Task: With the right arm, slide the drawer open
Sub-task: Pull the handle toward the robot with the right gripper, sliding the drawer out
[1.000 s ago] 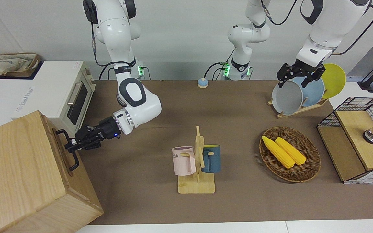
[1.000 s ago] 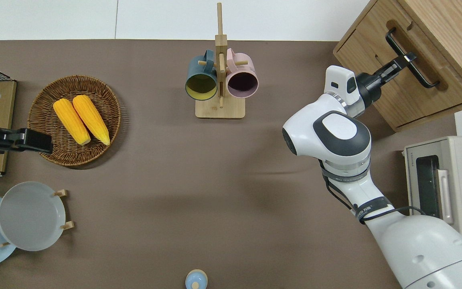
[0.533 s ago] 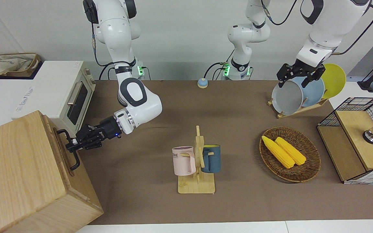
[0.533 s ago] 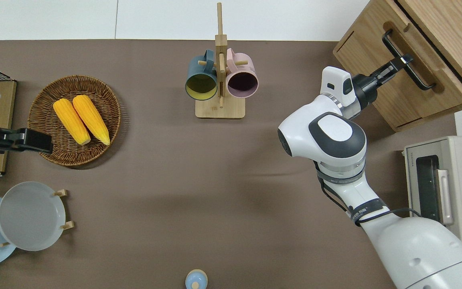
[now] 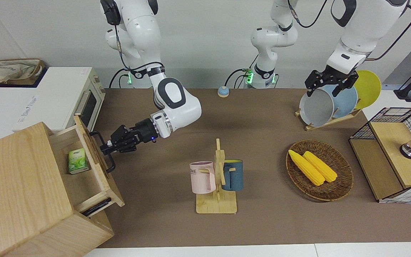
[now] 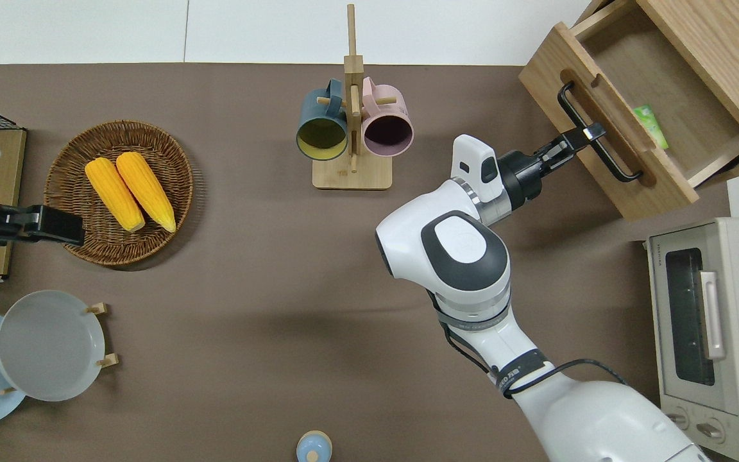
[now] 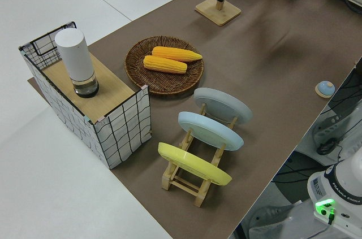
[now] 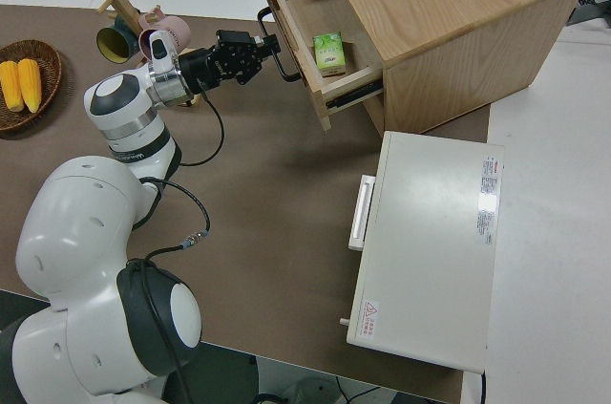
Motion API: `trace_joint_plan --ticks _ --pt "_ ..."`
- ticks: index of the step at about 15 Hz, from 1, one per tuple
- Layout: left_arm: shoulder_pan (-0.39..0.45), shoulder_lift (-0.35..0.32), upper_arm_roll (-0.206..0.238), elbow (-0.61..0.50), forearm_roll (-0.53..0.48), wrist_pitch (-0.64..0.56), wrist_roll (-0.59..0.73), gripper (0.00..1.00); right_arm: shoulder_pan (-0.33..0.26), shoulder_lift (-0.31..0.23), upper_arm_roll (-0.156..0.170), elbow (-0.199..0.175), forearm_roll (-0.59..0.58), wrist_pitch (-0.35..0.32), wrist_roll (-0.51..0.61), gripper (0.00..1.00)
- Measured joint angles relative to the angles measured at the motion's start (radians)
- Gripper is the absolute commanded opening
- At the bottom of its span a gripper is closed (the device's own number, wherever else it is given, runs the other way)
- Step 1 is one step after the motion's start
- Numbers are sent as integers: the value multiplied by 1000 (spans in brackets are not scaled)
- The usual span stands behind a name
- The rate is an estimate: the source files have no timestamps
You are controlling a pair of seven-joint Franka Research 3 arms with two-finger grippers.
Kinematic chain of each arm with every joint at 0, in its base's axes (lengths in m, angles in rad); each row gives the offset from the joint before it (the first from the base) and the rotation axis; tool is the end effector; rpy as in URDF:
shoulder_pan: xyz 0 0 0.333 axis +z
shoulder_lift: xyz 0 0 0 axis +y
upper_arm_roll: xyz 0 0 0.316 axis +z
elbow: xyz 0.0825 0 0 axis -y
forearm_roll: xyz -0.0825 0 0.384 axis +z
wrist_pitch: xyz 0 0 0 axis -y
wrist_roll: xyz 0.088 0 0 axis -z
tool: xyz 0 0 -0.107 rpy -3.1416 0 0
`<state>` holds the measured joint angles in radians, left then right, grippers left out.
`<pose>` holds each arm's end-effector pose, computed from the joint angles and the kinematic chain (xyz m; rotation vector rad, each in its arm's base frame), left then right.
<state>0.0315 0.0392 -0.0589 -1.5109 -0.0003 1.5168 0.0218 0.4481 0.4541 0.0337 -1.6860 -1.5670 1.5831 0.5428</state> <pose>0.5612 -0.0147 0.6261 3.1377 -0.0772 -0.0522 0.6312 0.2070 0.3934 1.5544 0.4075 0.3579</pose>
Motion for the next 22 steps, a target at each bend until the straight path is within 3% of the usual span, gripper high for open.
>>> trace_joint_plan --ticks 12,22 --pt "0 0 0 0 0 0 0 993 146 -2 2 3 98 -131 -1 0" --pt "0 0 0 0 0 0 0 993 211 -2 6 4 134 -185 -1 0"
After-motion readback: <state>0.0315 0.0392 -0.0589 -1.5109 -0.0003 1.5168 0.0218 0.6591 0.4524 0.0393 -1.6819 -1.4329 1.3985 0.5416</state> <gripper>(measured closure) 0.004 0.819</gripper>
